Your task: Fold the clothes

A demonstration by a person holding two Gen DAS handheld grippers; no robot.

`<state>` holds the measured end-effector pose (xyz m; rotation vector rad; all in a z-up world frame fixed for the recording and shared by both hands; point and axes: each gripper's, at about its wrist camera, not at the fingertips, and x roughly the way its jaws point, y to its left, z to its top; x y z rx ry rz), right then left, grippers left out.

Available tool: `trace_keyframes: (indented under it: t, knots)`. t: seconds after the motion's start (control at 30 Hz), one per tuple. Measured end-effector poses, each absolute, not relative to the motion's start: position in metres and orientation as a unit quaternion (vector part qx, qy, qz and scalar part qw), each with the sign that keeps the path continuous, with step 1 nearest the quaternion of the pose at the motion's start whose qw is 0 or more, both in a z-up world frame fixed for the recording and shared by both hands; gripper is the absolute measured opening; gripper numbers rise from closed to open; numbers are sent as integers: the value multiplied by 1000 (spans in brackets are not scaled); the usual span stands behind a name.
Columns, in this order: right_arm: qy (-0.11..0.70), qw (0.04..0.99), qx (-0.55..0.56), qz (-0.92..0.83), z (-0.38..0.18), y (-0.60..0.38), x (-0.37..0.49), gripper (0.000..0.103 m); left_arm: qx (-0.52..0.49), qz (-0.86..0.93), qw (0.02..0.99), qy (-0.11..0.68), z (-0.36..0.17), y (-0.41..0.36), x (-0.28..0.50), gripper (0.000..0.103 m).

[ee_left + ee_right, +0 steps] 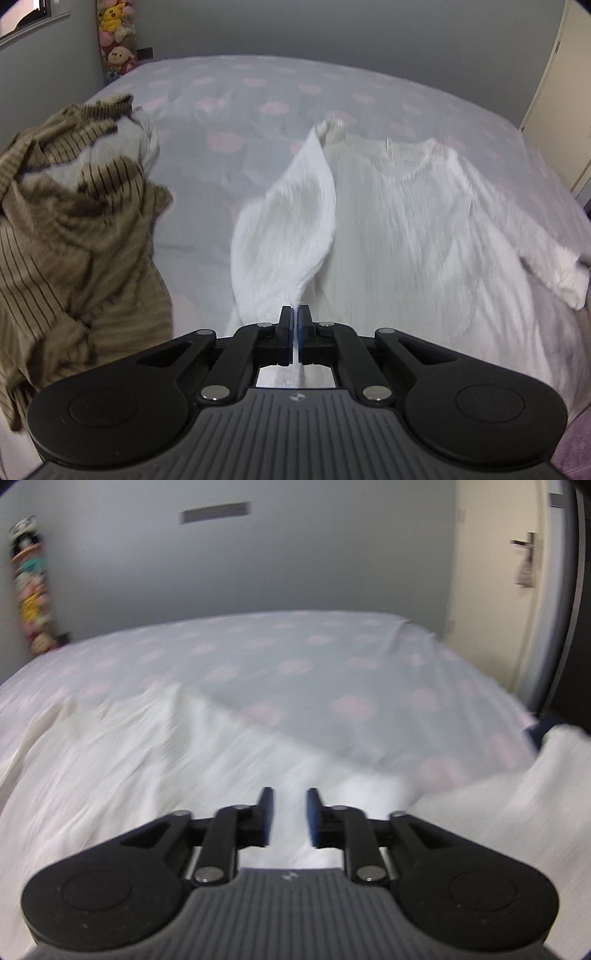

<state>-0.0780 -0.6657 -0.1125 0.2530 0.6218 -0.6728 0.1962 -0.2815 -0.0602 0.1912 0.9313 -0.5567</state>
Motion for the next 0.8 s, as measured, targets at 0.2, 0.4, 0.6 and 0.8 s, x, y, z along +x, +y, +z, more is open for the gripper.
trace_keyframes:
  t: [0.2,0.4,0.6,0.8]
  knots:
    - [360,880,118,-285,-166,-634,-59,40,98,-249,863,427,-24,-263,246,0]
    - [380,860,143,-308,-184,-646,-61,49,100,-198,877,426,-6,-234,313,0]
    - [373,856,156,-323,-190,-651,-62,56,128,-133,878,442,-17,-208,380,0]
    - [366,860,143,-326,-193,-649,-60,56,185,-75,867,457,-51,-190,441,0]
